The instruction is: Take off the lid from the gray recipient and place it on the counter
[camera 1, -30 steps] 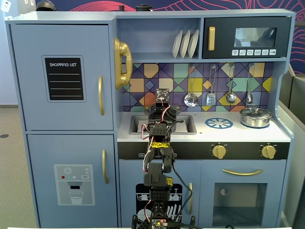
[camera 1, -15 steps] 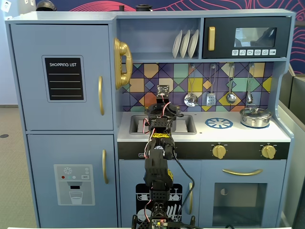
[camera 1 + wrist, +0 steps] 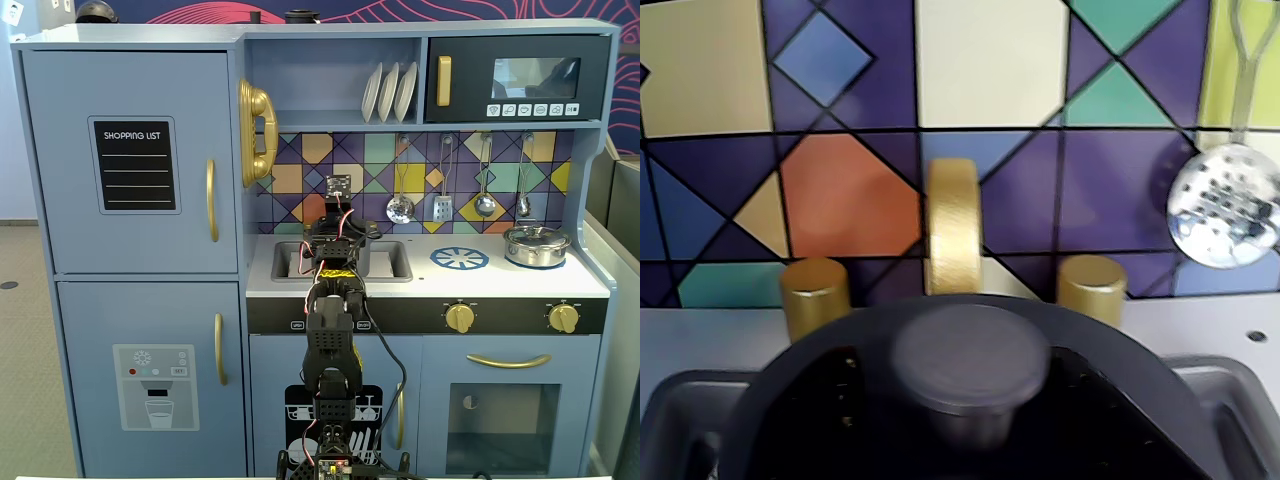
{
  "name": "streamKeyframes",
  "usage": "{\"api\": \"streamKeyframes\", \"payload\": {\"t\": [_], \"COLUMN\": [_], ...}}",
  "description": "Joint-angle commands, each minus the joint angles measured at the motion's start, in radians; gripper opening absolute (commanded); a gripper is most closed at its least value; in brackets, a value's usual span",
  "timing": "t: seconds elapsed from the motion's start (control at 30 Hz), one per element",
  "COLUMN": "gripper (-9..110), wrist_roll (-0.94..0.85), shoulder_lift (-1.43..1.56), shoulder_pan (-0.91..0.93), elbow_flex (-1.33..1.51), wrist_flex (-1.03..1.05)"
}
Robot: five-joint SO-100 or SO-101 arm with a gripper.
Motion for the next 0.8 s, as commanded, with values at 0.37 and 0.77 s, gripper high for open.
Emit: {"api": "streamKeyframes", "payload": {"t": [0.37,0.77], "gripper": [0,0], "wrist_roll": [-0.035,-0.041], "shoulder_lift": [0.006,0.058], "shoulder_pan": [-0.002,0.083], "elbow_flex": [-0.078,-0.164], "wrist_flex": [-0.066,0.006]}}
